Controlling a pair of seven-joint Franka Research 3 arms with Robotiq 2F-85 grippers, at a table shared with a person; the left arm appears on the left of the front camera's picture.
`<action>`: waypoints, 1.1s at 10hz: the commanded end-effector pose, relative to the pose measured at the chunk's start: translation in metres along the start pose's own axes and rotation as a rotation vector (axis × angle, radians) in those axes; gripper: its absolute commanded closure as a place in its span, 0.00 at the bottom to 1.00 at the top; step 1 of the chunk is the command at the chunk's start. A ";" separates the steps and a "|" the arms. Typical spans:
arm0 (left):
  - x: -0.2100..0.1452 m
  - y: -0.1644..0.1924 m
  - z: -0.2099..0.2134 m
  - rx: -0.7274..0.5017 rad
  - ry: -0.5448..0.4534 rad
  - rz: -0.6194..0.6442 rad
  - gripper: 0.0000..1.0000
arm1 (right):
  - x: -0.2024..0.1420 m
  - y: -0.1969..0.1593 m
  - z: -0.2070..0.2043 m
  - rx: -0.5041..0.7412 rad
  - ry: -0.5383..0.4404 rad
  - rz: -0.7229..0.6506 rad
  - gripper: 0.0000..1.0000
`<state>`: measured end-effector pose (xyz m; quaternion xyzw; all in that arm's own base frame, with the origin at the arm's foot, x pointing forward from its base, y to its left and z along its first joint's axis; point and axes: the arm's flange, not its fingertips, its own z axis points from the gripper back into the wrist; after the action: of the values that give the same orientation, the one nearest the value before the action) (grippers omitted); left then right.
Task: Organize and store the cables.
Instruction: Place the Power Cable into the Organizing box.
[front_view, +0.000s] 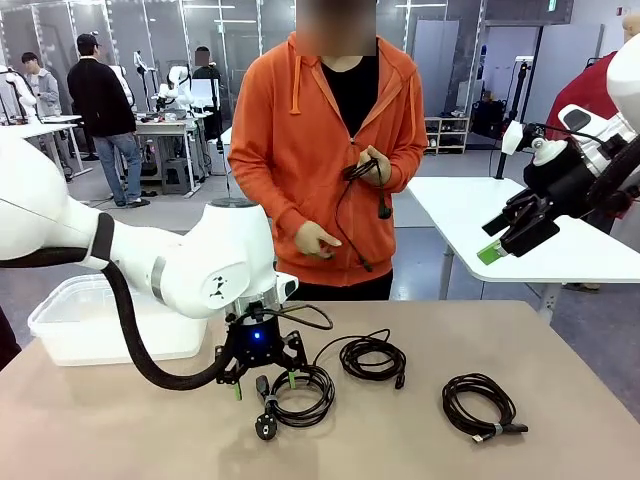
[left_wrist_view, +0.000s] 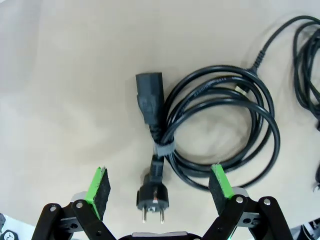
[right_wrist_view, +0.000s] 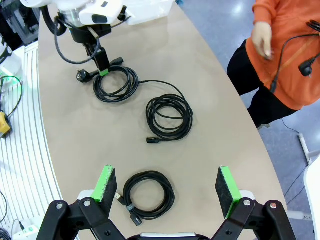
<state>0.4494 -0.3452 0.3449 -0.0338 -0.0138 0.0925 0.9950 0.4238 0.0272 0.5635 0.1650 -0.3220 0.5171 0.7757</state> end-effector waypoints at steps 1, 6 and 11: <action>0.005 -0.013 -0.012 0.046 -0.026 0.009 0.00 | -0.001 0.001 -0.001 0.001 0.000 -0.001 0.00; 0.006 -0.017 -0.031 0.063 -0.003 -0.022 0.00 | -0.001 0.001 -0.001 0.001 0.000 -0.001 0.00; 0.011 -0.015 -0.035 0.059 -0.027 -0.013 0.66 | -0.001 0.001 -0.001 0.001 0.000 -0.001 0.00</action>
<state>0.4572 -0.3534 0.3138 -0.0112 -0.0062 0.0838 0.9964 0.4238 0.0272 0.5635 0.1650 -0.3220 0.5171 0.7757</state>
